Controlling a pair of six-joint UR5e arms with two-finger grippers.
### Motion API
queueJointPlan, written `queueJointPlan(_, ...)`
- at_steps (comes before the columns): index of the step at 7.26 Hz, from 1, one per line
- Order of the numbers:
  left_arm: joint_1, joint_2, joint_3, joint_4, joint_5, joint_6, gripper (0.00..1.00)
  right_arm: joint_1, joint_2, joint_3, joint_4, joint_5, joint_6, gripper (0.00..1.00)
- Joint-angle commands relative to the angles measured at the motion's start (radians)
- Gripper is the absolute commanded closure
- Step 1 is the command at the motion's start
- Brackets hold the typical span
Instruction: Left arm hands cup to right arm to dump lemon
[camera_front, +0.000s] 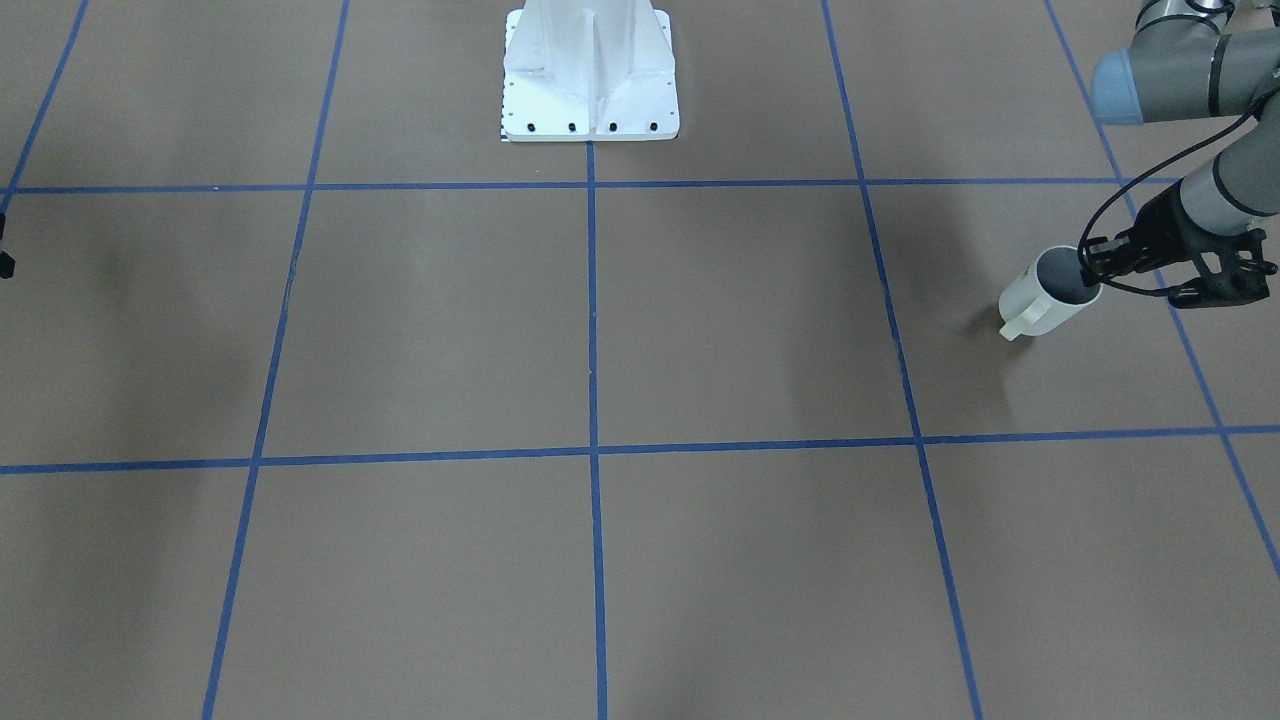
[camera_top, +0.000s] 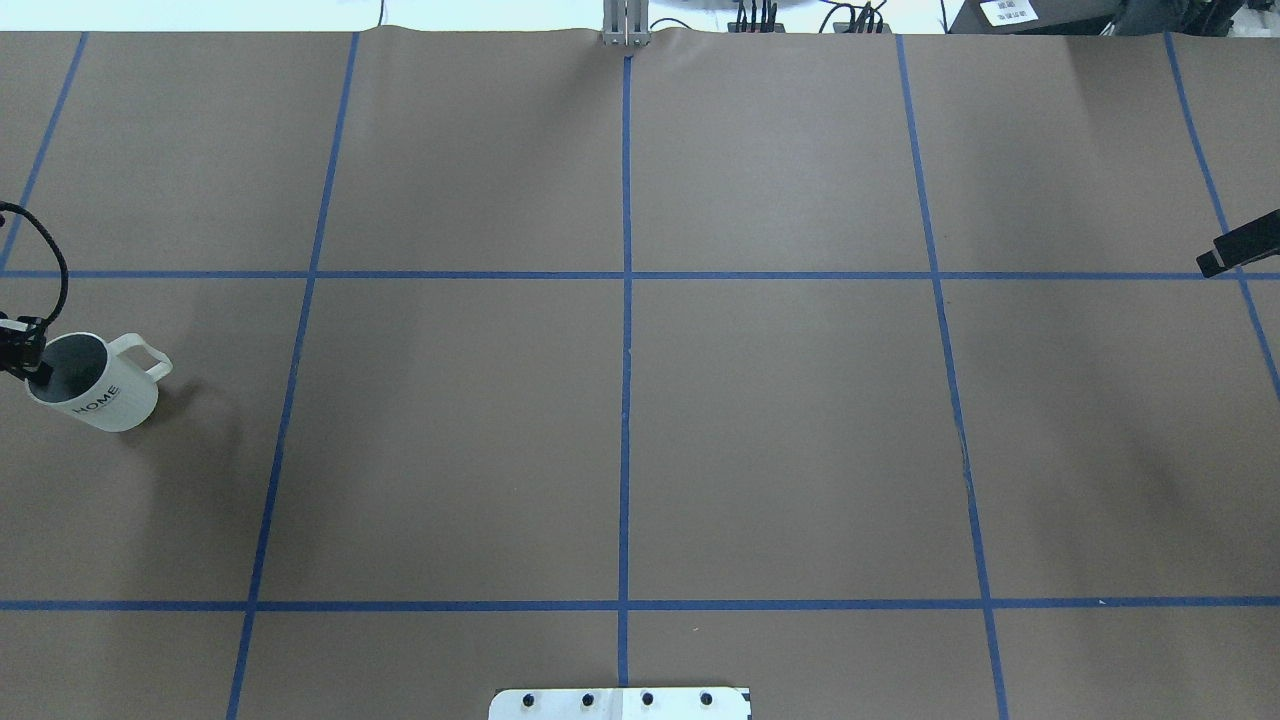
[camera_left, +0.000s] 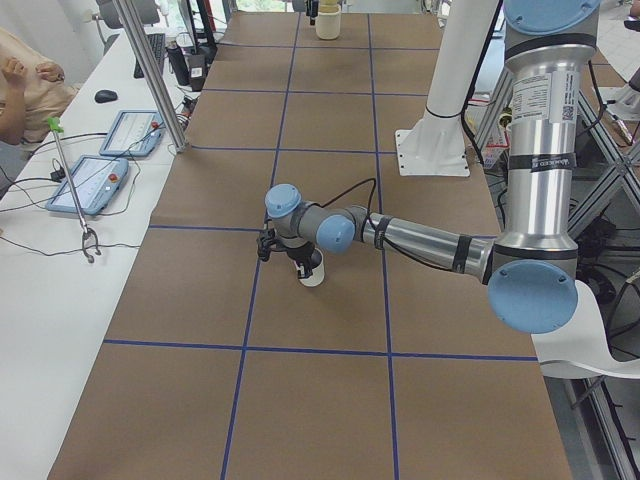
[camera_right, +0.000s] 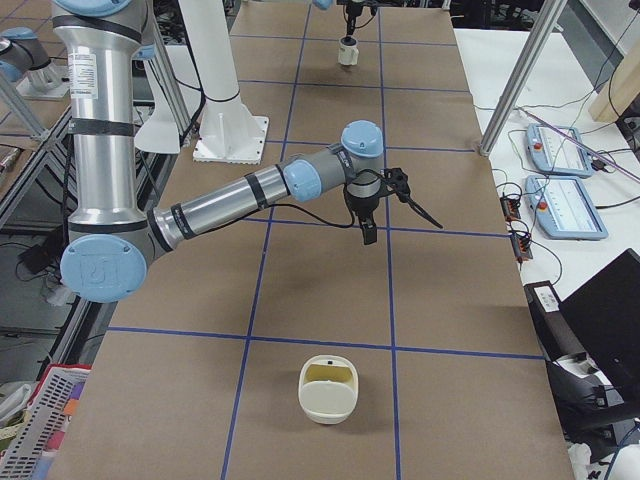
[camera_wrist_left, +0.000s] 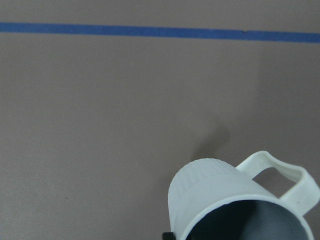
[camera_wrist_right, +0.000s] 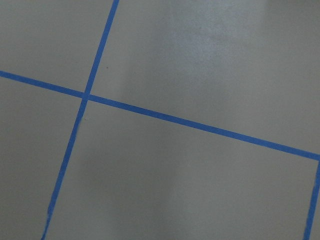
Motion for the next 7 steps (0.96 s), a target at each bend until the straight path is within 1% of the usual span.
queueJointPlan(1,0.001,0.019,0.003,-0.004,-0.001,0.000,0.92,0.004,0.000,0.006,-0.002,0.000,0.000,0.00)
queueJointPlan(2,0.001,0.019,0.003,-0.004,-0.001,0.001,0.35,0.004,-0.002,0.004,-0.002,0.000,0.000,0.00)
queueJointPlan(3,0.000,0.019,-0.014,-0.003,-0.003,-0.003,0.00,0.006,-0.002,0.004,-0.005,0.002,0.000,0.00)
queueJointPlan(4,-0.002,0.018,-0.031,0.002,-0.001,-0.003,0.00,0.012,-0.002,0.007,-0.005,0.002,0.000,0.00)
queueJointPlan(5,-0.041,0.016,-0.078,0.005,0.000,-0.003,0.00,0.012,0.000,0.013,-0.029,0.002,0.000,0.00)
queueJointPlan(6,-0.127,0.021,-0.152,0.016,-0.001,-0.002,0.00,0.023,0.001,0.013,-0.085,0.002,-0.001,0.00)
queueJointPlan(7,-0.158,0.019,-0.183,0.054,-0.001,0.001,0.00,0.047,0.000,0.016,-0.118,0.003,-0.001,0.00)
